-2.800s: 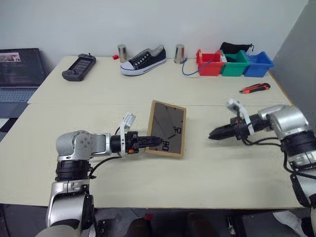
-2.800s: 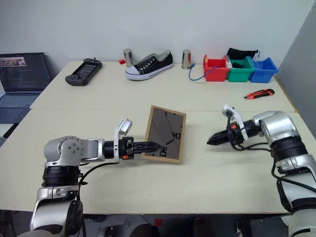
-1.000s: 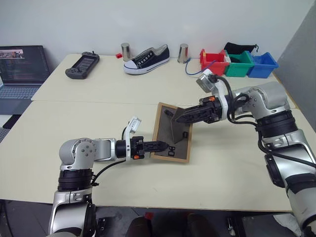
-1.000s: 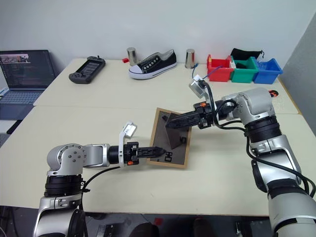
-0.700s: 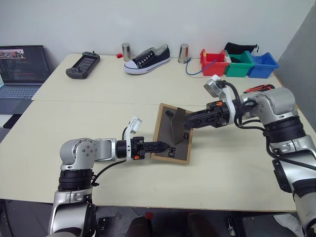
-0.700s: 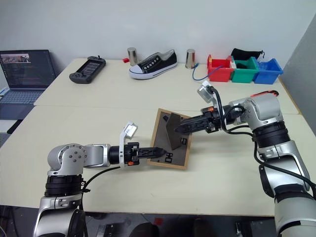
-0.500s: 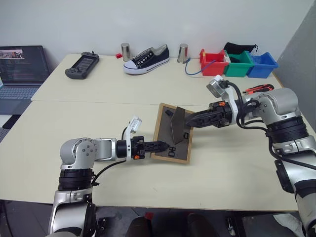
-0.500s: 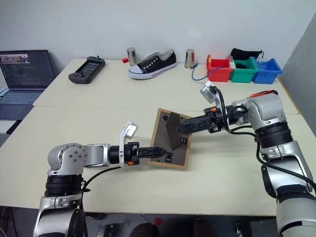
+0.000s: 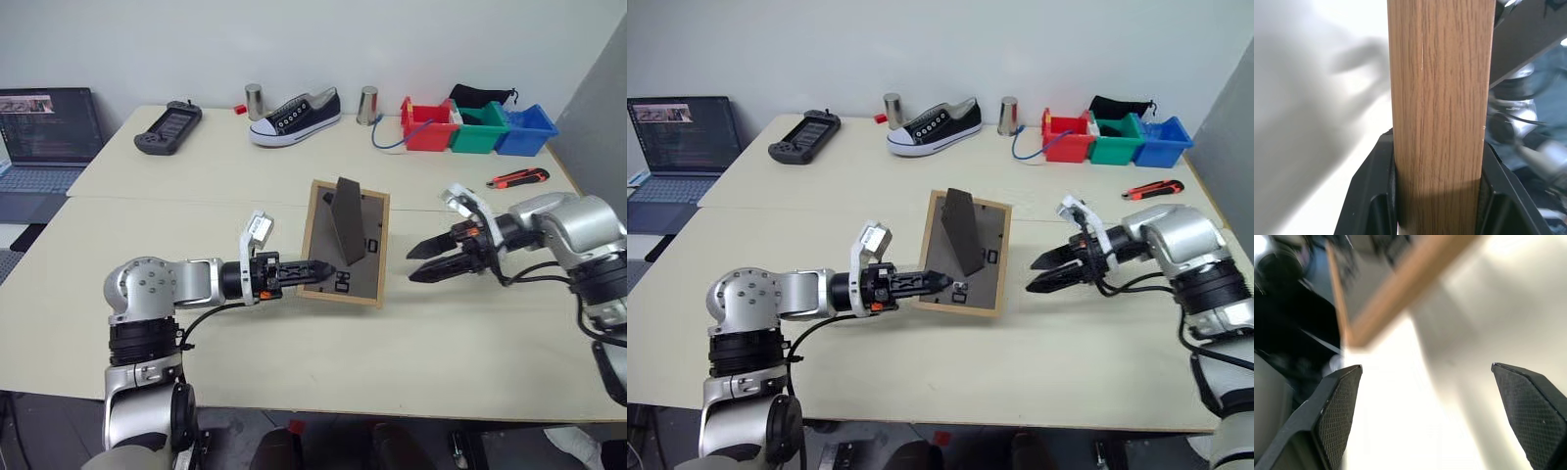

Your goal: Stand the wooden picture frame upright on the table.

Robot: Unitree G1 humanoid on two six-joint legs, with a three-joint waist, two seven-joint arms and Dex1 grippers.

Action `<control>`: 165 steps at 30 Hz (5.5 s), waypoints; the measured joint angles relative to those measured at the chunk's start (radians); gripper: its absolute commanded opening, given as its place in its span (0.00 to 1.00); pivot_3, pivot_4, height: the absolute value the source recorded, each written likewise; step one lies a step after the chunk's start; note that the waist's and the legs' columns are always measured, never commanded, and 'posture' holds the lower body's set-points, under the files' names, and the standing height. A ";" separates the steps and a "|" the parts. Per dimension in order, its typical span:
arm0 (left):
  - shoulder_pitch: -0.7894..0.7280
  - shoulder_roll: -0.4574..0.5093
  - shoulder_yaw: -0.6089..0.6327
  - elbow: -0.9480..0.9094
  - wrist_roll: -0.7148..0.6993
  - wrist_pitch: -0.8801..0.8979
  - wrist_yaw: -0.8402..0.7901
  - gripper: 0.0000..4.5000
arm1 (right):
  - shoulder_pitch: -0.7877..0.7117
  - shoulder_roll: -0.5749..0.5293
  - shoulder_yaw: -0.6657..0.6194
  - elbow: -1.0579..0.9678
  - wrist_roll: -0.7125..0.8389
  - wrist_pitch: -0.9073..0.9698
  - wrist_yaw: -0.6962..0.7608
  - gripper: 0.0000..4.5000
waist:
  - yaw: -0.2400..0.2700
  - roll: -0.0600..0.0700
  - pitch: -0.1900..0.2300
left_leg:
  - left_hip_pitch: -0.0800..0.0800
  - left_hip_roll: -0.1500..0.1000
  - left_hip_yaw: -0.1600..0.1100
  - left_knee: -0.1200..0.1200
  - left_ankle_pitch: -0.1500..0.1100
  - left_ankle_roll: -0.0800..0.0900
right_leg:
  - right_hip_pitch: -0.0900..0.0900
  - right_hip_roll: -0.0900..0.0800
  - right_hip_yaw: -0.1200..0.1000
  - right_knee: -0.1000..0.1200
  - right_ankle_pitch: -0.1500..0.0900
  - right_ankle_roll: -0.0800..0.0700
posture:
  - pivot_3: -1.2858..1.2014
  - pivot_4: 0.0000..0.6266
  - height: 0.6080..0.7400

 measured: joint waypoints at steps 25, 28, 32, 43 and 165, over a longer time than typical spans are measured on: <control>0.008 0.068 -0.150 0.330 -0.799 -0.095 0.582 0.29 | 0.141 0.359 -0.221 0.469 -0.364 -2.312 -0.431 1.00 | -0.017 0.000 0.000 | 0.006 -0.001 -0.002 0.002 0.001 -0.001 | 0.004 -0.003 -0.003 0.003 0.000 0.000 | 0.52 0.24 1.00; 0.023 0.069 -0.150 0.310 -0.799 -0.097 0.582 0.29 | 0.118 0.359 -0.220 0.510 -0.413 -2.342 -0.471 1.00 | -0.016 0.000 0.000 | 0.005 -0.002 -0.004 0.002 0.001 -0.001 | 0.005 -0.003 -0.004 0.002 0.000 0.000 | 0.52 0.24 1.00; 0.036 0.070 -0.150 0.286 -0.800 -0.112 0.581 0.29 | 0.108 0.351 -0.206 0.536 -0.495 -2.349 -0.546 1.00 | -0.015 0.000 0.000 | 0.005 -0.002 -0.003 0.002 0.001 -0.001 | 0.005 -0.004 -0.003 0.002 0.000 0.000 | 0.52 0.24 1.00; 0.063 0.011 -0.152 0.244 -0.803 -0.147 0.602 0.29 | 0.106 0.359 -0.184 0.457 -0.692 -2.350 -0.777 1.00 | -0.019 0.000 0.000 | 0.006 -0.003 -0.003 0.002 0.001 -0.001 | 0.005 -0.004 -0.003 0.003 0.000 0.000 | 0.52 0.24 1.00; 0.217 0.525 -0.035 -0.223 -0.336 -0.354 0.085 1.00 | -0.063 0.471 -0.193 0.244 0.252 -0.198 -0.495 0.29 | -0.017 0.001 0.001 | 0.003 -0.009 -0.005 0.000 0.001 0.000 | 0.003 -0.008 -0.003 0.002 0.000 0.000 | 0.52 0.24 1.00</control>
